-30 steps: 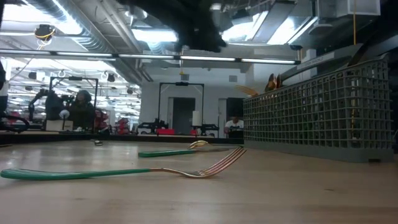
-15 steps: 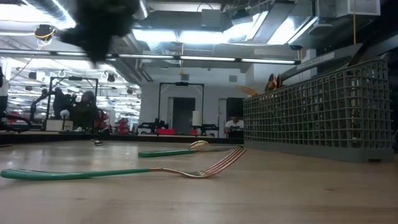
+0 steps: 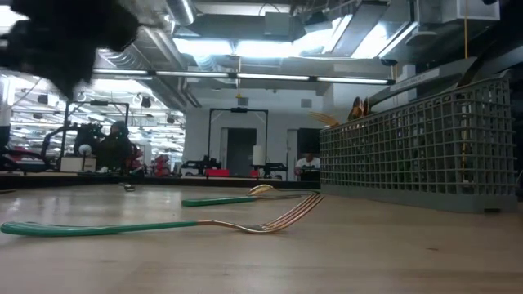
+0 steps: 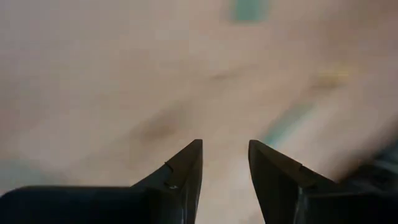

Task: Sort silverware
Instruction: Put the bottom fork in the middle section of the basket

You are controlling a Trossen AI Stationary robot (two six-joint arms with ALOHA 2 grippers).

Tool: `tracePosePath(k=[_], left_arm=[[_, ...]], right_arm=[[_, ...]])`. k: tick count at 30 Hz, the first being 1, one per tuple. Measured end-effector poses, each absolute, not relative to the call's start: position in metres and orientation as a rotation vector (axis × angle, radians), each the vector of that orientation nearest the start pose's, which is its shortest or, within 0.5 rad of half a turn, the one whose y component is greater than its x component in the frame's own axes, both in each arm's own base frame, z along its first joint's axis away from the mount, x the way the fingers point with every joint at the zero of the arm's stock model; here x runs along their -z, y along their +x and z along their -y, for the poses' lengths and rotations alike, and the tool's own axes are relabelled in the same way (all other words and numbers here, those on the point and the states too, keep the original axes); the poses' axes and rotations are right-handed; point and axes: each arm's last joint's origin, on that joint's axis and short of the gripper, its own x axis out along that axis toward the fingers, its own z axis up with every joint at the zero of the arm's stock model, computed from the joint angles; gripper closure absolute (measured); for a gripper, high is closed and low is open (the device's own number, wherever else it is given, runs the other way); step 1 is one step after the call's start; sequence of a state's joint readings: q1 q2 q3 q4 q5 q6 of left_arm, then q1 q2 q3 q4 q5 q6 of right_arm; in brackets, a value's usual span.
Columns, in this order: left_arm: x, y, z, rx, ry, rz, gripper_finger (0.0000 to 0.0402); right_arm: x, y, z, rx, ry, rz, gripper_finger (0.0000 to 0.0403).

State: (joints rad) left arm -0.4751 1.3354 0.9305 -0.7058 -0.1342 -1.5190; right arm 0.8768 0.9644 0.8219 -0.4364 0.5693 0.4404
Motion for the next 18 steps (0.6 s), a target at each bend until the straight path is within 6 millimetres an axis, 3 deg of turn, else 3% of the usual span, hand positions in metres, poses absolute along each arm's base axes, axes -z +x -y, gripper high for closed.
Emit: tracePosePath(k=[3,7,12,18], left_arm=[[-0.225,0.241,0.128,-0.336,-1.025,-0.814,0.0279],[-0.216,0.262,0.142,-0.179,-0.887,-0.645,0.0279],[-0.196,0.280,0.151,-0.119,-0.778,-0.611,0.0279],[-0.180,0.284,0.155,-0.129,-0.731,-0.650,0.0279]], right_arm=[[-0.288,0.146,-0.152,-0.199,0.043,-0.493,0.0284],[-0.281,0.158,-0.166,-0.203,0.058,-0.479,0.0284],[-0.272,0.173,-0.183,-0.193,0.184,-0.448,0.0284],[-0.255,0.196,-0.192,-0.122,0.356,-0.461,0.0284]])
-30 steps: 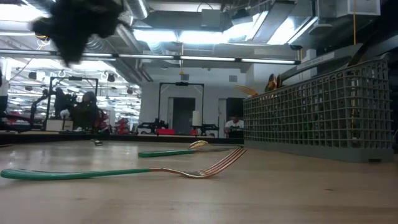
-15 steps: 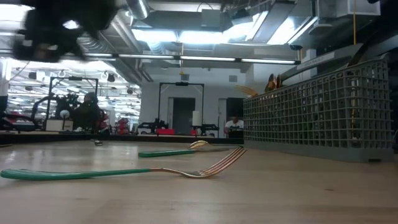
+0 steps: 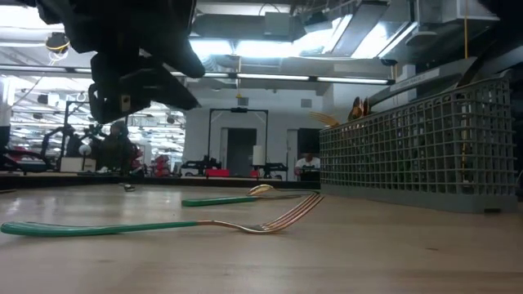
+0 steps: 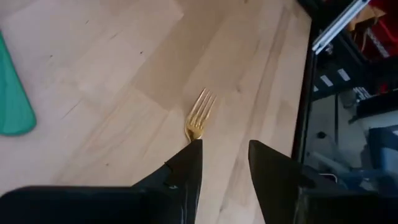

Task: Sort silverware
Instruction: Put the bottom fork in the middle section of the basket

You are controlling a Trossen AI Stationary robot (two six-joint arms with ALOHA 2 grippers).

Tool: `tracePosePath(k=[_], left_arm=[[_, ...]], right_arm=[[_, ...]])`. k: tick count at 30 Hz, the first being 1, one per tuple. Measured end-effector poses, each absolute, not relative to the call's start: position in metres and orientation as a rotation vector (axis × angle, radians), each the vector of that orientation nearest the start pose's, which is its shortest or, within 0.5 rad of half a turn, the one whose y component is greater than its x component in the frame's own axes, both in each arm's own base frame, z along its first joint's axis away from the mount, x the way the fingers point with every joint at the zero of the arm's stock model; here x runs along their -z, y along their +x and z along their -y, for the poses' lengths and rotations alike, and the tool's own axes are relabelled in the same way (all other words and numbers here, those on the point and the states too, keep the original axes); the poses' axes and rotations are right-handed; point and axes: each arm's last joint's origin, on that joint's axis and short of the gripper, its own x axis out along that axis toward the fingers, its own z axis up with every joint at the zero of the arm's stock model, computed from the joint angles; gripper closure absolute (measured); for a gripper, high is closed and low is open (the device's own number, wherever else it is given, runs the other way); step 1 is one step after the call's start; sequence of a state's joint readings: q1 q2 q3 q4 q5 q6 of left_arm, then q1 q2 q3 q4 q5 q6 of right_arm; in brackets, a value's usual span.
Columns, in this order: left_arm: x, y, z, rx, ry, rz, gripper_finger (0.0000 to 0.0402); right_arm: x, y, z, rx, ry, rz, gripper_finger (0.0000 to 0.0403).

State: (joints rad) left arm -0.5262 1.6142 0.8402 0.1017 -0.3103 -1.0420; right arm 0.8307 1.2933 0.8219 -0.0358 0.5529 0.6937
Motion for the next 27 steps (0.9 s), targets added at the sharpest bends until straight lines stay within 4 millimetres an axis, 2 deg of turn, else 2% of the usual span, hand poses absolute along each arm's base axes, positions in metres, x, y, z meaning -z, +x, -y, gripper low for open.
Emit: tracePosePath(k=[4,10,17,27], left_arm=[[-0.180,0.281,0.158,-0.092,-0.656,-0.658,0.0279],[-0.184,0.271,0.173,-0.003,-0.544,-0.672,0.0279],[-0.183,0.259,0.189,0.057,-0.505,-0.693,0.0279],[-0.178,0.248,0.196,0.049,-0.446,-0.749,0.0279]], right_arm=[[-0.234,0.220,-0.189,-0.049,0.449,-0.500,0.0284],[-0.202,0.258,-0.184,-0.026,0.610,-0.551,0.0284],[-0.164,0.284,-0.174,0.089,0.732,-0.605,0.0284],[-0.140,0.318,-0.184,0.132,0.752,-0.652,0.0284]])
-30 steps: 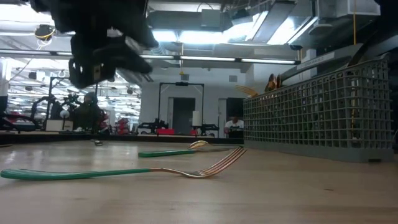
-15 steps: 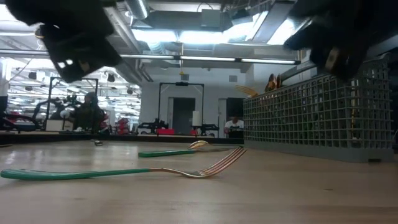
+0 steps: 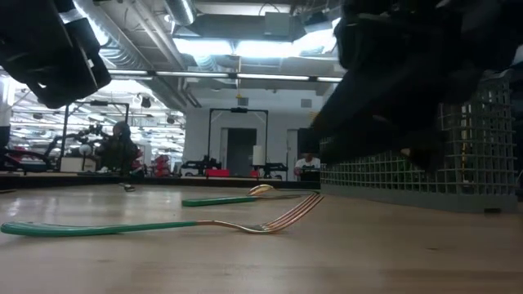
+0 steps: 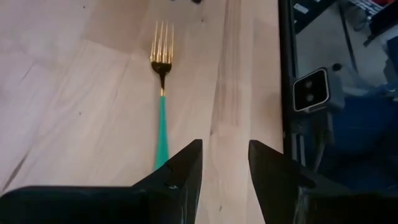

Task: Sort silverware
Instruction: Put the bottom fork in the middle section of the basket

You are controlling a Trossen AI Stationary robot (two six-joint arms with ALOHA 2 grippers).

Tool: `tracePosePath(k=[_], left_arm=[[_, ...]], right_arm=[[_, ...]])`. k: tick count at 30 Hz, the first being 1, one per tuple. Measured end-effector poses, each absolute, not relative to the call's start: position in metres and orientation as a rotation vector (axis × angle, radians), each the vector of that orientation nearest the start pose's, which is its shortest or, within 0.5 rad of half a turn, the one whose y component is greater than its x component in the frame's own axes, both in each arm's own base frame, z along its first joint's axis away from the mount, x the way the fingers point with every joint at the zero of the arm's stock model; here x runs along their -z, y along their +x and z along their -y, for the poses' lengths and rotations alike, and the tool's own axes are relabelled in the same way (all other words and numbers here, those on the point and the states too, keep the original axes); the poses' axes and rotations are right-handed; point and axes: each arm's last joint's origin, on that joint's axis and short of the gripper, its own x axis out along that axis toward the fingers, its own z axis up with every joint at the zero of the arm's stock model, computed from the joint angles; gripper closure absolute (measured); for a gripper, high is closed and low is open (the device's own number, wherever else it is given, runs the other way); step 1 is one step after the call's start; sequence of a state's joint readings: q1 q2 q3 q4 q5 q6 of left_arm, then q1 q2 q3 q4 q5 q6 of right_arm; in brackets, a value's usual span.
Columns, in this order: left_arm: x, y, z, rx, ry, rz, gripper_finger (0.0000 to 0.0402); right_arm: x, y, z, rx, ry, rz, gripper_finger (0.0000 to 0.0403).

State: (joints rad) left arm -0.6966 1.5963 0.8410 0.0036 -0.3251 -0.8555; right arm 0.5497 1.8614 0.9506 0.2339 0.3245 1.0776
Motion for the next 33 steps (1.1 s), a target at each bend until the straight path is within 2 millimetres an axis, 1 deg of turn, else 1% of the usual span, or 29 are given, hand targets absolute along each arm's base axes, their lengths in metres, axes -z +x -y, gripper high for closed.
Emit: tracePosePath(k=[4,7,17,21,26,33], left_arm=[[-0.178,0.248,0.196,0.051,-0.441,-0.750,0.0279],[-0.178,0.247,0.196,0.052,-0.440,-0.751,0.0279],[-0.177,0.247,0.196,0.052,-0.415,-0.759,0.0279],[-0.177,0.247,0.196,0.052,-0.412,-0.760,0.0279],[-0.177,0.247,0.196,0.052,-0.411,-0.761,0.0279],[-0.177,0.246,0.196,0.052,-0.408,-0.762,0.0279]], right_arm=[[-0.131,0.324,-0.186,0.171,0.773,-0.686,0.0284],[-0.126,0.323,-0.186,0.206,0.791,-0.704,0.0284],[-0.124,0.322,-0.185,0.235,0.822,-0.713,0.0284],[-0.116,0.324,-0.186,0.245,0.839,-0.713,0.0284],[-0.104,0.329,-0.189,0.234,0.859,-0.686,0.0284],[-0.101,0.332,-0.189,0.265,0.851,-0.624,0.0284]])
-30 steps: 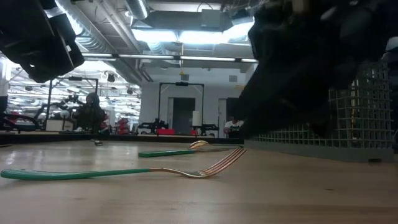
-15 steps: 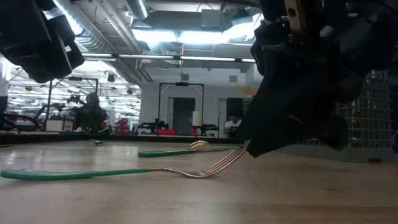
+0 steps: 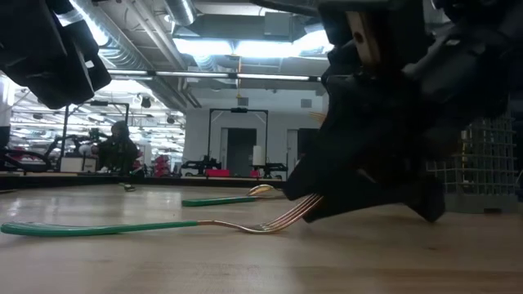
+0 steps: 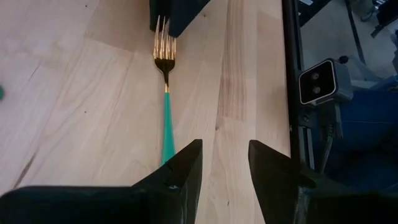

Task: Sort silverware
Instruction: Put the bottom fork in the middle section of the basket

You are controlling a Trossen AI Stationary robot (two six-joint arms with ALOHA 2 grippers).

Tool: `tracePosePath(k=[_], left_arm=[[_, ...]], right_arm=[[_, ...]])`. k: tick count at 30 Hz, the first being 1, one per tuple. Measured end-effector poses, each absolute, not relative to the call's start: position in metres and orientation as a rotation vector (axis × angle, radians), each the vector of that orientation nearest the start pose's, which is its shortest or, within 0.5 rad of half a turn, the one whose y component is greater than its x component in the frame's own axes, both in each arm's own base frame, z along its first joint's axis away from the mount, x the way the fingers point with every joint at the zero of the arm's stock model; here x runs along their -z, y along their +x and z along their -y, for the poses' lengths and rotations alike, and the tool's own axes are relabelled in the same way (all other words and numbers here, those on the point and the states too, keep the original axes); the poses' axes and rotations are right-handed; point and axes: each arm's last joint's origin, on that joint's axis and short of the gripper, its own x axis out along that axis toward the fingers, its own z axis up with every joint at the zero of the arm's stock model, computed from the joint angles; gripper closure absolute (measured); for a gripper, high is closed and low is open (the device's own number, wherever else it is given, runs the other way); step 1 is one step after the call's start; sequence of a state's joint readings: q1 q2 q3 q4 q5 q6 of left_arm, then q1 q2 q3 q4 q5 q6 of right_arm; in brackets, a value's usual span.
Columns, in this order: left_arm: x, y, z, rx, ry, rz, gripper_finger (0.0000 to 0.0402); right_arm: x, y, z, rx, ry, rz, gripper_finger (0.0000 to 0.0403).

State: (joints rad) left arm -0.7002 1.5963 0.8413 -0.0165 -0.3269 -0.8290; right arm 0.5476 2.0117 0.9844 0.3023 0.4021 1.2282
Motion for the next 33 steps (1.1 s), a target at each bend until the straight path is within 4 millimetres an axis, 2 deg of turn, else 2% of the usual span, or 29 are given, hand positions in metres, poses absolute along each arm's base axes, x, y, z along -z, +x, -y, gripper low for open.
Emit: tracePosePath(k=[7,17,23,28,33], left_arm=[[-0.177,0.246,0.195,0.053,-0.404,-0.763,0.0279],[-0.177,0.246,0.195,0.053,-0.404,-0.763,0.0279],[-0.177,0.246,0.196,0.053,-0.404,-0.763,0.0279],[-0.181,0.239,0.203,0.091,-0.399,-0.758,0.0279],[-0.201,0.215,0.219,0.176,-0.378,-0.696,0.0279]], right_arm=[[-0.100,0.332,-0.186,0.276,0.846,-0.632,0.0294],[-0.099,0.332,-0.187,0.252,0.803,-0.641,0.0392],[-0.100,0.332,-0.187,0.233,0.777,-0.643,0.0388],[-0.124,0.329,-0.186,0.149,0.692,-0.631,0.0398],[-0.173,0.318,-0.179,0.095,0.608,-0.580,0.0399]])
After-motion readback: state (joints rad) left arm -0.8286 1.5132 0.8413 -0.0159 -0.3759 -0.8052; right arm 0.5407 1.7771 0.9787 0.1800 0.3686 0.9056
